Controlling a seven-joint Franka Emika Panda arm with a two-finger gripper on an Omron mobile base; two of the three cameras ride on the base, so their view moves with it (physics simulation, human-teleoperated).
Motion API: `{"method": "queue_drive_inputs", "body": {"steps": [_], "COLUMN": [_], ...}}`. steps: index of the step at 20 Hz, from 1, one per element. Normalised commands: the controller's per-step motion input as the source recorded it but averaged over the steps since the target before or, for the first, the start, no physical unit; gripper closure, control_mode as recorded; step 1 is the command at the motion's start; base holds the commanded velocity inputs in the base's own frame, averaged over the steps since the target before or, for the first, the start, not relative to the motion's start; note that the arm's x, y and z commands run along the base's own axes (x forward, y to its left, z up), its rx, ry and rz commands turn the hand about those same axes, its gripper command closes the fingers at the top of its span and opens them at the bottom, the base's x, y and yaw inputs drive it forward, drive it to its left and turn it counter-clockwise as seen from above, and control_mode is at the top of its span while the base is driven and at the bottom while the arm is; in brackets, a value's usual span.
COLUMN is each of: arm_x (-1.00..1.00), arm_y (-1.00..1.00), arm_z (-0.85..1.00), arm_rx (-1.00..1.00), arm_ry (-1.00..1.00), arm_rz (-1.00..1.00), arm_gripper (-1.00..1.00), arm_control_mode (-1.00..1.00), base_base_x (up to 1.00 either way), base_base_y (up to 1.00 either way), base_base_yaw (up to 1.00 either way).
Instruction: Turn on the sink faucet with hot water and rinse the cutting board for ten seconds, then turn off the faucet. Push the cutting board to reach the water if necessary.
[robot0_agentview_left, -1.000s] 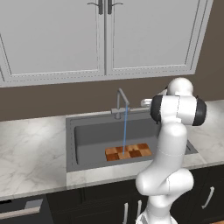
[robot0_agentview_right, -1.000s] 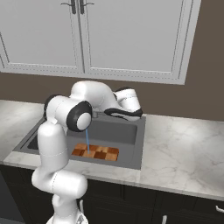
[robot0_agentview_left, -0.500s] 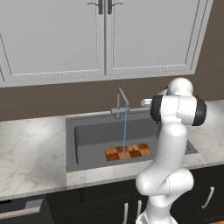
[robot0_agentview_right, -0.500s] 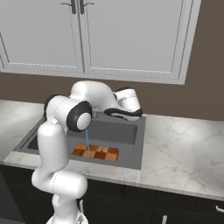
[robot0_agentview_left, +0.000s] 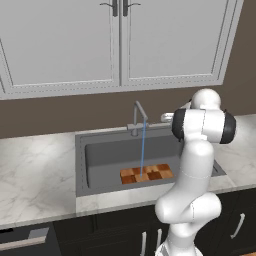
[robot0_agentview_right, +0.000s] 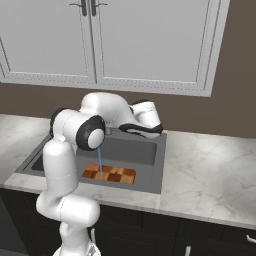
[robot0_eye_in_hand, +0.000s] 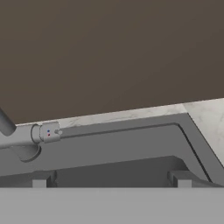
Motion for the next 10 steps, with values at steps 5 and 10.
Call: {"method": "queue_drive_inputs", "body": {"steps": [5, 10], "arm_x": [0.00, 0.00], "arm_y": [0.00, 0.00], "arm_z": [0.00, 0.00], "arm_rx": [0.00, 0.00], "arm_ry": [0.00, 0.00], "arm_rz": [0.00, 0.00], "arm_gripper": [-1.00, -1.00], "arm_control_mode": [-1.00, -1.00], "base_base_x": [0.00, 0.00], "base_base_y": [0.00, 0.00], "base_base_yaw": [0.00, 0.00]}}
